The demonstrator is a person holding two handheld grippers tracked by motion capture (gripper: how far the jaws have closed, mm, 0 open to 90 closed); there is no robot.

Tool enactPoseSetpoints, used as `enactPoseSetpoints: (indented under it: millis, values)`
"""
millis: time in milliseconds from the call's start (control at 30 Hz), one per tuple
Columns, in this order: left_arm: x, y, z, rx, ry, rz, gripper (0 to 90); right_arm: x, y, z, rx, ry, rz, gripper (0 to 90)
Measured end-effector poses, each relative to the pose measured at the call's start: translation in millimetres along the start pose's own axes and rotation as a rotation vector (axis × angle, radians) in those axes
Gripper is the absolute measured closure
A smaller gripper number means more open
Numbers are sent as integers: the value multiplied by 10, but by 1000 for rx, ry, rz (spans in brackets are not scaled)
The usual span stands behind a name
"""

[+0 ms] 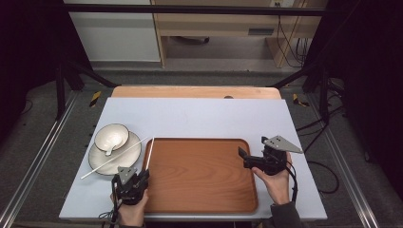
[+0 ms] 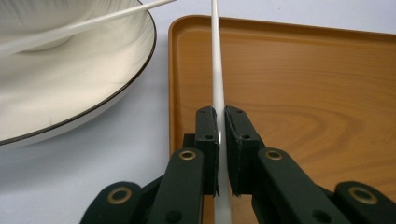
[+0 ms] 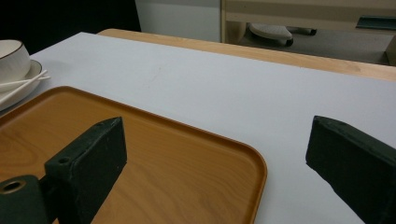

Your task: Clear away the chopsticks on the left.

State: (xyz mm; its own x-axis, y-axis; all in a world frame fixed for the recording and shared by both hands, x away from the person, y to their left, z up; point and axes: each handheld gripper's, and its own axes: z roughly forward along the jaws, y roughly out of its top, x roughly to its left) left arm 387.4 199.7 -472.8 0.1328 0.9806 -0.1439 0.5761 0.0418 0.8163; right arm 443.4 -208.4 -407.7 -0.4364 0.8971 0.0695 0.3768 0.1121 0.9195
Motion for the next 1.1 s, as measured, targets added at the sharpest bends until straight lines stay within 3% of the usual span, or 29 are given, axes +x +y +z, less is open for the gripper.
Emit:
enactPoseSetpoints:
  millis: [600,900,1100]
  values:
    - [-22,-9,173,73,34,0,839,-1,-7,13,3,0,-4,55]
    - [-29,-6,183,70,39,16,811,2,-3,8,2,-2,-5,56]
    - [-29,64,103,32,-1,32,770,-4,-4,6,2,-1,-1,56]
